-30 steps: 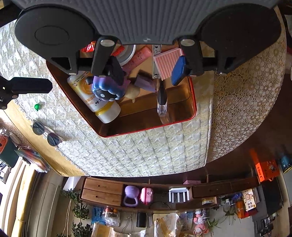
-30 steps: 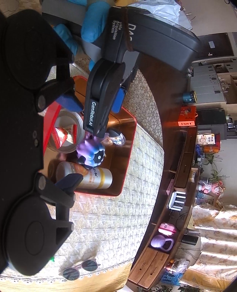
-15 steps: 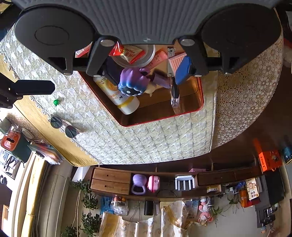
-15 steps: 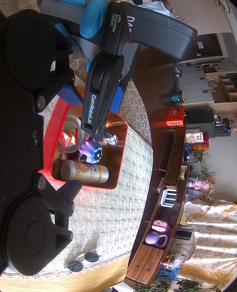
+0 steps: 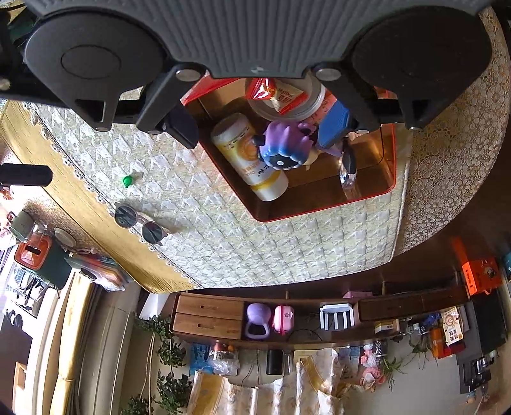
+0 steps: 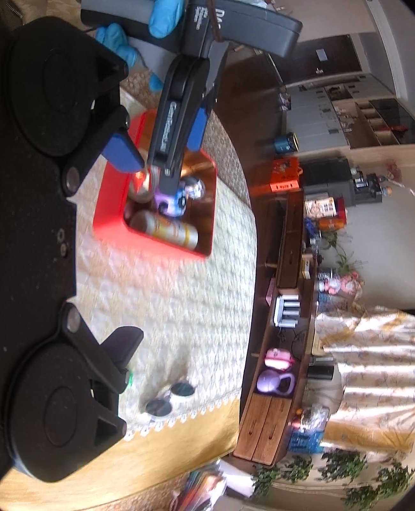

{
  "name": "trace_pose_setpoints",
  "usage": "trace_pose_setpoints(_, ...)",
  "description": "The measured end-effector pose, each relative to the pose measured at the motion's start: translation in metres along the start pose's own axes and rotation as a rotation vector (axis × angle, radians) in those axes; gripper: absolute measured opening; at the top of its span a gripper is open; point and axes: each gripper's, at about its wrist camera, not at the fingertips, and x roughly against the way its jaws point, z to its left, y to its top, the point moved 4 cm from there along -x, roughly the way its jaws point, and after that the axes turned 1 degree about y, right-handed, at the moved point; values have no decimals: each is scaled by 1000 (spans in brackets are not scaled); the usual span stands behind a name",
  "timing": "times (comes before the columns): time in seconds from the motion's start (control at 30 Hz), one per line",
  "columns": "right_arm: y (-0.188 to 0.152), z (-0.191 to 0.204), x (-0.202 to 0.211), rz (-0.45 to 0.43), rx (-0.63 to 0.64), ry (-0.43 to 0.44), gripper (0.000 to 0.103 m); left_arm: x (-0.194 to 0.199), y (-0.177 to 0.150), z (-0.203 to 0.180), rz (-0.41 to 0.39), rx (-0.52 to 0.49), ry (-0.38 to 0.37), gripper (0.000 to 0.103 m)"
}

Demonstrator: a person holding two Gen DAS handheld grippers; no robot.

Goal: Organize rigid objects
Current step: 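Withdraw both tools toward the white sunglasses and green peg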

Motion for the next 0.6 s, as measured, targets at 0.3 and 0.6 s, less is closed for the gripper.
trace_pose_setpoints(0.3,-11,-95,3,-1,-112,-150,103,-17,8,-54,2,-58,-40,83)
trace_pose_setpoints(0.6,-13,-162,-25,35,-133,-200,103,-51,11,-130,18,-203,-93,83)
